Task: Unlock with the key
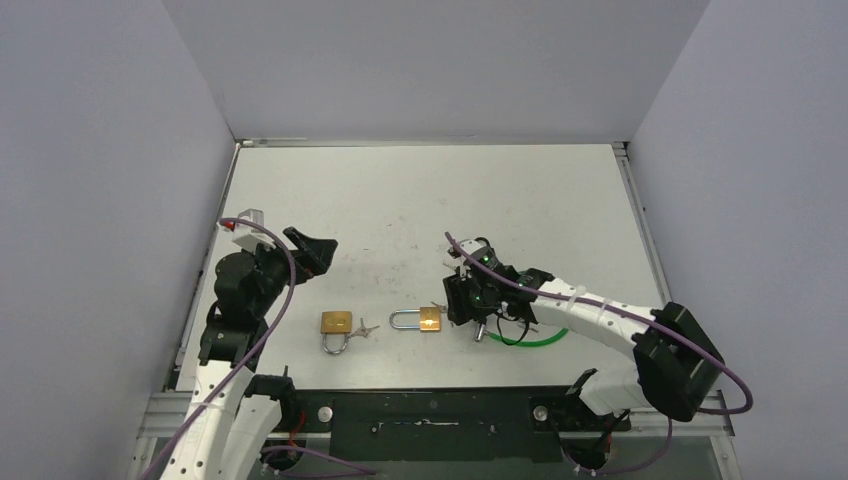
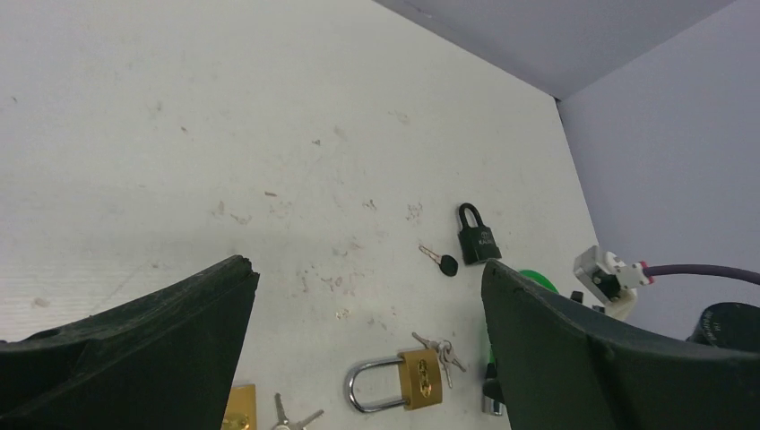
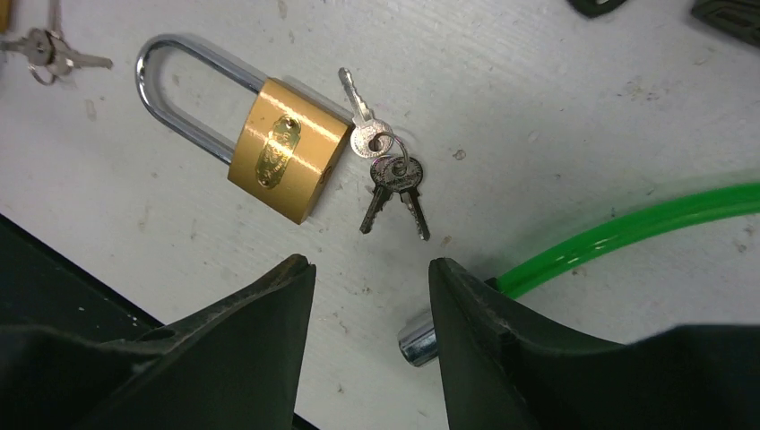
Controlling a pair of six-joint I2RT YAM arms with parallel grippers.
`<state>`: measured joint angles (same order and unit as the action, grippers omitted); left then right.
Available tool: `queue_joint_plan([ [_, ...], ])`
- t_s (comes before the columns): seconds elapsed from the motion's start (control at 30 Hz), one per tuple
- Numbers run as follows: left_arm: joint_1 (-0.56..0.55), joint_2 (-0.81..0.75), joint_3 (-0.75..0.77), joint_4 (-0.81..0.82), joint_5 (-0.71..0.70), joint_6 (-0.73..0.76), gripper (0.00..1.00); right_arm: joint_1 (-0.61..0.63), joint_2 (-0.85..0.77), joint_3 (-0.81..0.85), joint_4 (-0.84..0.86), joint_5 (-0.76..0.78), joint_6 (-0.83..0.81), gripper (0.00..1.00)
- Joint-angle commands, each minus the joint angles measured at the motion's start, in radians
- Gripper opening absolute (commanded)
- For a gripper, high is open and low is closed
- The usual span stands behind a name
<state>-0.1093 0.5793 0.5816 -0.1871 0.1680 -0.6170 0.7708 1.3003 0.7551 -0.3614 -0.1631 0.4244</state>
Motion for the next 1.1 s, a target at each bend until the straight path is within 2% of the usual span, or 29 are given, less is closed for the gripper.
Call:
queue_joint_plan([
  [0.0, 0.004, 0.044, 0.002, -0.035, 0.115, -0.085, 0.93, 0.076, 0.095, 0.083, 0.016, 0.037, -0.077, 0.52],
  [0.13, 0.003, 0.058, -0.017, -0.091, 0.103, -0.102, 0.91, 0.175, 0.177, 0.139, -0.003, 0.024, -0.203, 0.67],
  [0.27, 0.005, 0.058, -0.012, -0.127, 0.063, -0.088, 0.91, 0.240, 0.268, 0.217, -0.055, 0.133, -0.296, 0.80],
  [0.4, 0.005, 0.067, 0.011, -0.149, 0.024, -0.062, 0.91, 0.244, 0.338, 0.278, -0.080, 0.194, -0.397, 0.85],
  [0.53, 0.007, 0.086, 0.052, -0.202, -0.040, -0.034, 0.91, 0.241, 0.385, 0.323, -0.092, 0.134, -0.524, 0.89],
  [0.73, 0.007, 0.103, 0.073, -0.231, -0.080, -0.014, 0.91, 0.207, 0.482, 0.420, -0.153, -0.007, -0.648, 0.88],
  [0.87, 0.007, 0.107, 0.081, -0.238, -0.081, -0.011, 0.91, 0.176, 0.539, 0.473, -0.198, -0.087, -0.688, 0.82],
  [1.07, 0.008, 0.106, 0.089, -0.257, -0.088, -0.004, 0.91, 0.165, 0.591, 0.525, -0.221, -0.058, -0.685, 0.71],
])
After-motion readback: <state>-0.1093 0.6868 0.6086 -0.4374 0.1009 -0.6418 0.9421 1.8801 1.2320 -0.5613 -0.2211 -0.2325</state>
